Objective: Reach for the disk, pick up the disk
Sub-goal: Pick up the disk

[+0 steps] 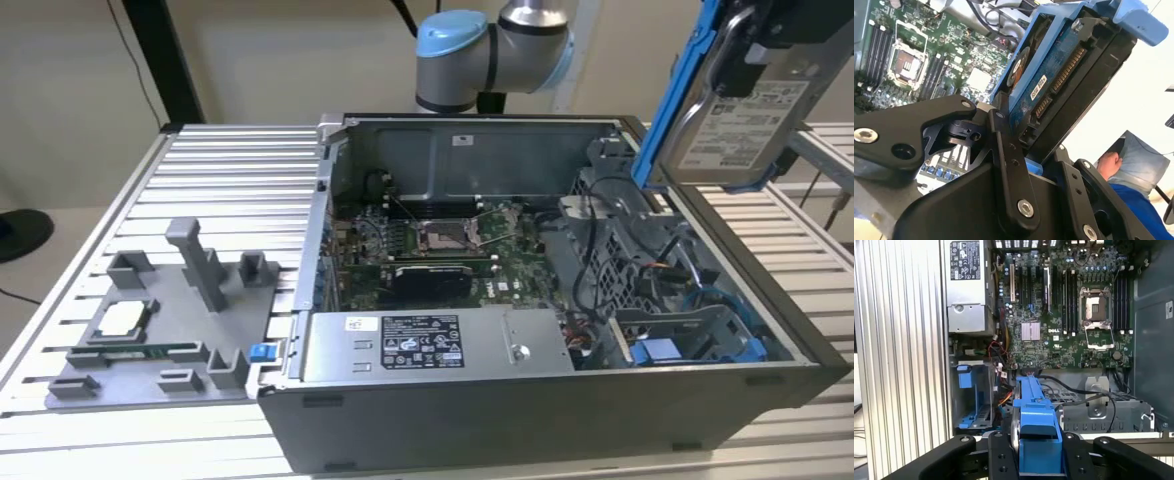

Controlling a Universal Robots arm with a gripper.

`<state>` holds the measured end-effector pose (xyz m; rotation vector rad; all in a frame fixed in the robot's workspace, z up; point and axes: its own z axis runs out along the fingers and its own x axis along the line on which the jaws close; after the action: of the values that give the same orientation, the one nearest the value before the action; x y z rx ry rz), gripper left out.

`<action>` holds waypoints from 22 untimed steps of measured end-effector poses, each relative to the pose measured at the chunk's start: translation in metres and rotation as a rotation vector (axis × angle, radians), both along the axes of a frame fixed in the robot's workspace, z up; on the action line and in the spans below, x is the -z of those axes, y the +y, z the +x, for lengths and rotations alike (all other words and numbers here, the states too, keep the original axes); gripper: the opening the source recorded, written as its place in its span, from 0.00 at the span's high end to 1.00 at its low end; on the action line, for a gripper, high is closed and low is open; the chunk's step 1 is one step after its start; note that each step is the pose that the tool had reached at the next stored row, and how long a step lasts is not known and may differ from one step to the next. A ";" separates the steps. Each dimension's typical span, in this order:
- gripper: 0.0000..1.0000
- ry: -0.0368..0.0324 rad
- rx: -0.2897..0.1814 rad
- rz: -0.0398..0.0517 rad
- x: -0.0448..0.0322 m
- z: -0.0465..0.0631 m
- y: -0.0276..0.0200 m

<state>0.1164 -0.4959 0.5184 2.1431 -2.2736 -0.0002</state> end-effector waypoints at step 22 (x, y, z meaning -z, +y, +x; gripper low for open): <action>1.00 0.0000 0.000 0.0000 0.0035 -0.003 -0.0769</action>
<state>0.1132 -0.5728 0.5149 2.1432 -2.2735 -0.0002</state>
